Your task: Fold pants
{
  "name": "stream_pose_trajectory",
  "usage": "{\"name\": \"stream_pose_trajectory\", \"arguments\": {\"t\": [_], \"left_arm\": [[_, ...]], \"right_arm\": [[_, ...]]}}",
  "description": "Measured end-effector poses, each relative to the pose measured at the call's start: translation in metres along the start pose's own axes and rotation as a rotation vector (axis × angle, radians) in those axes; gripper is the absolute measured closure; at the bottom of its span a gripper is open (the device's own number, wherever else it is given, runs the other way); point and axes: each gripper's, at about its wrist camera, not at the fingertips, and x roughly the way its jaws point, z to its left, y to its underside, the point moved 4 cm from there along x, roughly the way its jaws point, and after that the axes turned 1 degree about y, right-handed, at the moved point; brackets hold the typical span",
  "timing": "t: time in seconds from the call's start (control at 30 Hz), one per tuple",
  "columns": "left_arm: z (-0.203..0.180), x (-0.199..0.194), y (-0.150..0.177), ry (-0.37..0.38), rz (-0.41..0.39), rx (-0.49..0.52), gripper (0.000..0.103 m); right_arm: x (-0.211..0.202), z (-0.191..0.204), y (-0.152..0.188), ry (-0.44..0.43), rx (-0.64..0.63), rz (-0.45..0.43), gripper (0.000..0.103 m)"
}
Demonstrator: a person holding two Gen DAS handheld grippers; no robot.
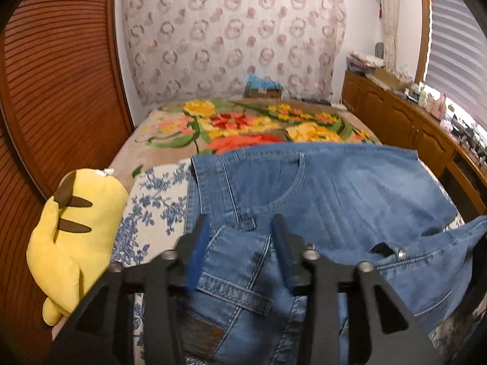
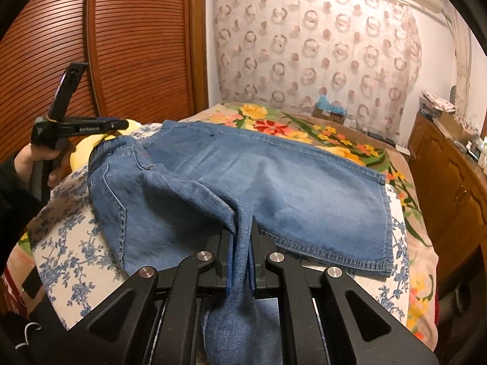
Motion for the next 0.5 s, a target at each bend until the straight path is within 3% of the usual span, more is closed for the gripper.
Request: {"name": "stream_pose_trajectory", "arguments": {"t": [0.2, 0.5], "left_arm": [[0.007, 0.016, 0.006, 0.022, 0.074, 0.023, 0.045], [0.024, 0.034, 0.015, 0.073, 0.148, 0.015, 0.045]], "right_arm": [[0.002, -0.001, 0.0, 0.002, 0.0, 0.004, 0.098], [0.027, -0.004, 0.018, 0.032, -0.01, 0.074, 0.098]]}}
